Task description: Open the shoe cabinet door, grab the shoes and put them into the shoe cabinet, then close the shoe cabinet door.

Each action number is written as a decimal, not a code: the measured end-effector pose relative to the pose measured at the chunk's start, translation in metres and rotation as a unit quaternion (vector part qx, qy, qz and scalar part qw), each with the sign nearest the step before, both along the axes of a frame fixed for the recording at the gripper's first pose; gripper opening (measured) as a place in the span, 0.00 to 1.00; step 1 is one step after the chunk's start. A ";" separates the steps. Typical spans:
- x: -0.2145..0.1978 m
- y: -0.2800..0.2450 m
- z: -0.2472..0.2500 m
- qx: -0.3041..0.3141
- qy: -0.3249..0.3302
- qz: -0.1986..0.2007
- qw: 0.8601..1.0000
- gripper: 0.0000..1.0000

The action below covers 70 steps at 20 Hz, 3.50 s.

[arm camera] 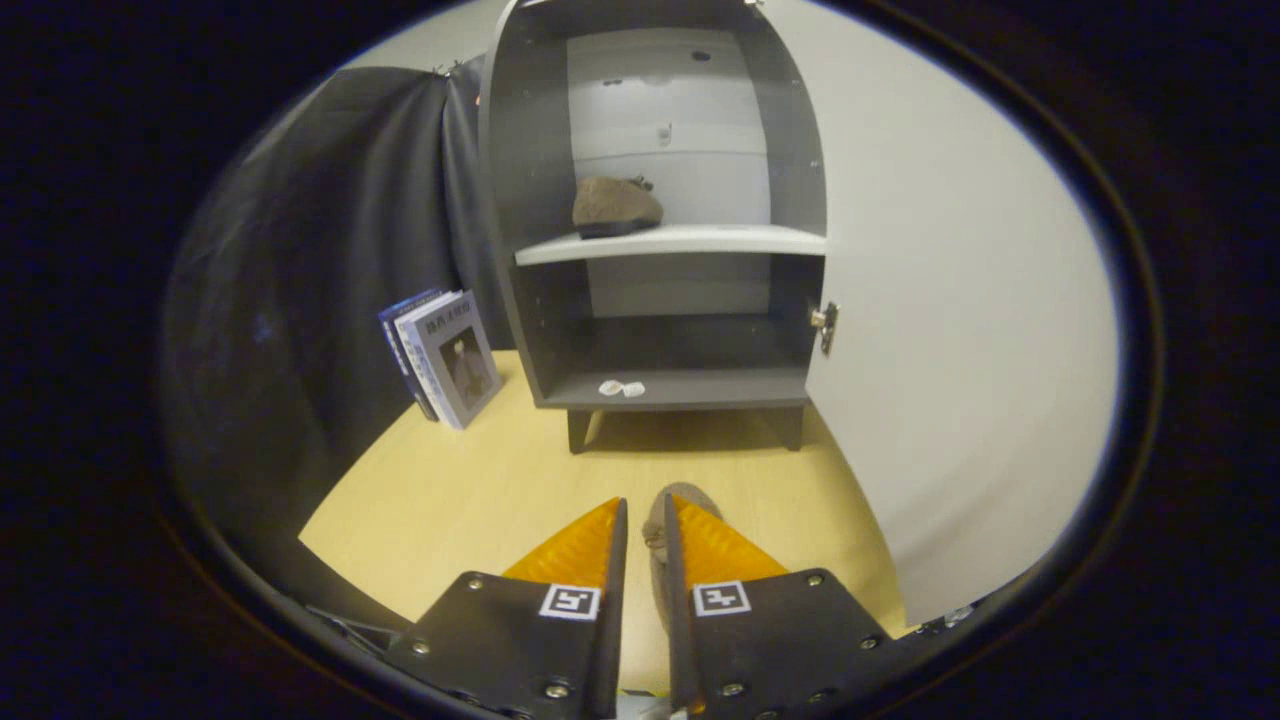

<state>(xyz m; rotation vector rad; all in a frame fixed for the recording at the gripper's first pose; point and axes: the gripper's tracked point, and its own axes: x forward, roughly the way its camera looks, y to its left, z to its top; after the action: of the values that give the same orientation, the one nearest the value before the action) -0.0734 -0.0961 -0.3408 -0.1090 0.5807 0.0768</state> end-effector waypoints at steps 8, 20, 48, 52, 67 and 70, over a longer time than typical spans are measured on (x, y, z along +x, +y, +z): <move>0.009 -0.012 -0.102 -0.027 0.096 -0.013 0.995 0.20; 0.027 -0.019 -0.174 -0.036 0.159 -0.032 0.986 0.20; 0.078 0.007 0.045 -0.020 -0.040 -0.117 0.992 0.08; 0.083 0.010 0.109 -0.018 -0.091 -0.127 0.987 0.08; 0.227 0.011 0.245 -0.055 -0.210 -0.102 0.971 0.08; 0.271 0.008 0.252 -0.057 -0.218 -0.099 0.969 0.08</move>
<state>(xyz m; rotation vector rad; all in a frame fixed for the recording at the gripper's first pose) 0.1974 -0.0878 -0.0887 -0.1741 0.1534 -0.1721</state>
